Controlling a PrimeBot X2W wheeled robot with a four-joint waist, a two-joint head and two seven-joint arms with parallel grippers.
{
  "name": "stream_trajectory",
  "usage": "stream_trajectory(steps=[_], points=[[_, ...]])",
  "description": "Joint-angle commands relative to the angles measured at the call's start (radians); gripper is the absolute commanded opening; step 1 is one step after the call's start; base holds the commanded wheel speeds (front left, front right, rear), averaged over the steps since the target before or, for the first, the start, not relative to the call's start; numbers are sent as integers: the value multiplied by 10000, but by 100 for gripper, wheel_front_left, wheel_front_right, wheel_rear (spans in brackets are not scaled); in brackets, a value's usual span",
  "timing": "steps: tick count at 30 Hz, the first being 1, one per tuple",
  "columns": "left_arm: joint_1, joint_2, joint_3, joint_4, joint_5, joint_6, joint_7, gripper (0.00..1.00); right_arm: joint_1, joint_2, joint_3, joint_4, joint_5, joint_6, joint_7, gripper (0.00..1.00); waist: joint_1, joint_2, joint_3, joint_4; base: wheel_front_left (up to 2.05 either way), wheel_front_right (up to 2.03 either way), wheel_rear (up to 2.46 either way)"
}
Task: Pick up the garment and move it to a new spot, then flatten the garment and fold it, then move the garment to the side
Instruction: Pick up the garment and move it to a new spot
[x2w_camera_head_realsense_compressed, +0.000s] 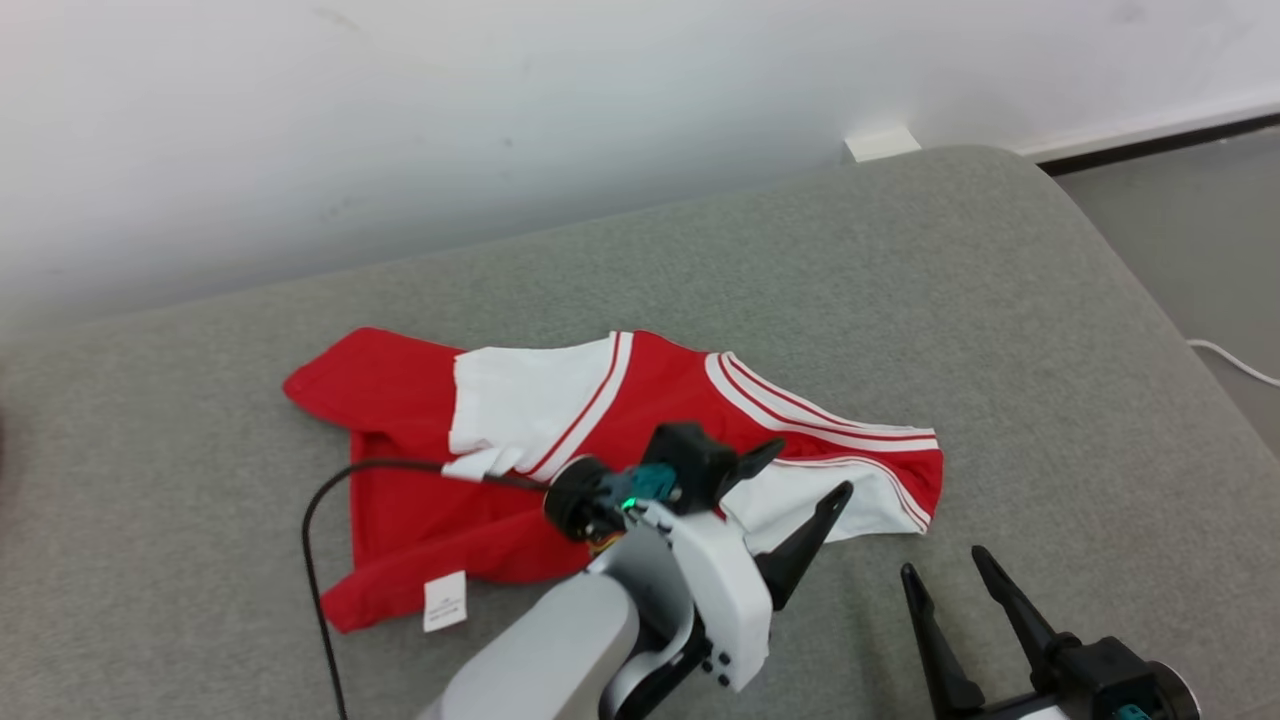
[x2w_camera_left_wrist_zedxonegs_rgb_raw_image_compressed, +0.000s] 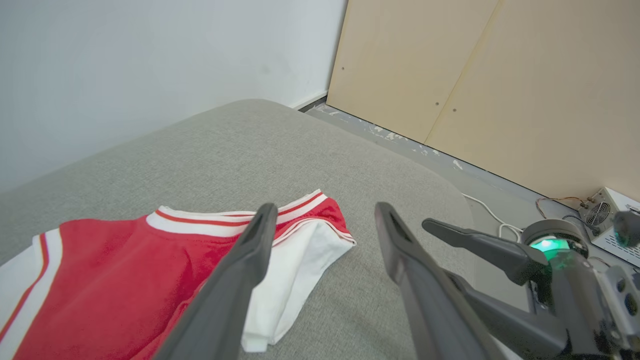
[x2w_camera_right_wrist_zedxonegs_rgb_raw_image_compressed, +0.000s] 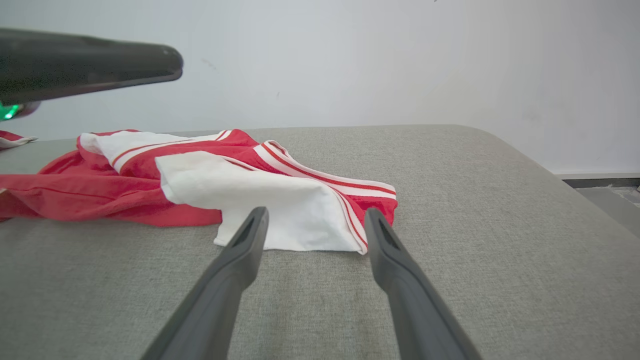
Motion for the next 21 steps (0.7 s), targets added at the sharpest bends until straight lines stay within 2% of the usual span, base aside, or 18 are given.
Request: stream_trajectory(steps=[1, 7, 8, 14, 21], points=[[335, 158, 64, -11, 98, 155, -281, 100, 150, -91, -89, -62, -126, -28, 9, 100, 0, -1, -185, 208, 0, 0, 0], [1453, 960, 522, -356, 281, 1012, -1380, 100, 471, -331, -588, -264, -216, -28, 9, 100, 0, -1, -561, 750, 0, 0, 0], [1453, 960, 522, -356, 281, 1012, -1380, 100, 471, -331, -588, -264, -216, -28, 9, 100, 0, -1, -561, 750, 0, 0, 0], [2886, 1855, 1383, -664, 254, 2133, -2610, 100, 850, -602, -1129, -424, -260, -28, 9, 100, 0, -1, -964, 1343, 0, 0, 0], [4517, 2320, 2429, -1245, 155, 2921, -3046, 100, 1140, -705, -1477, -522, -285, -28, 9, 100, 0, -1, -1215, 1858, 0, 0, 0]])
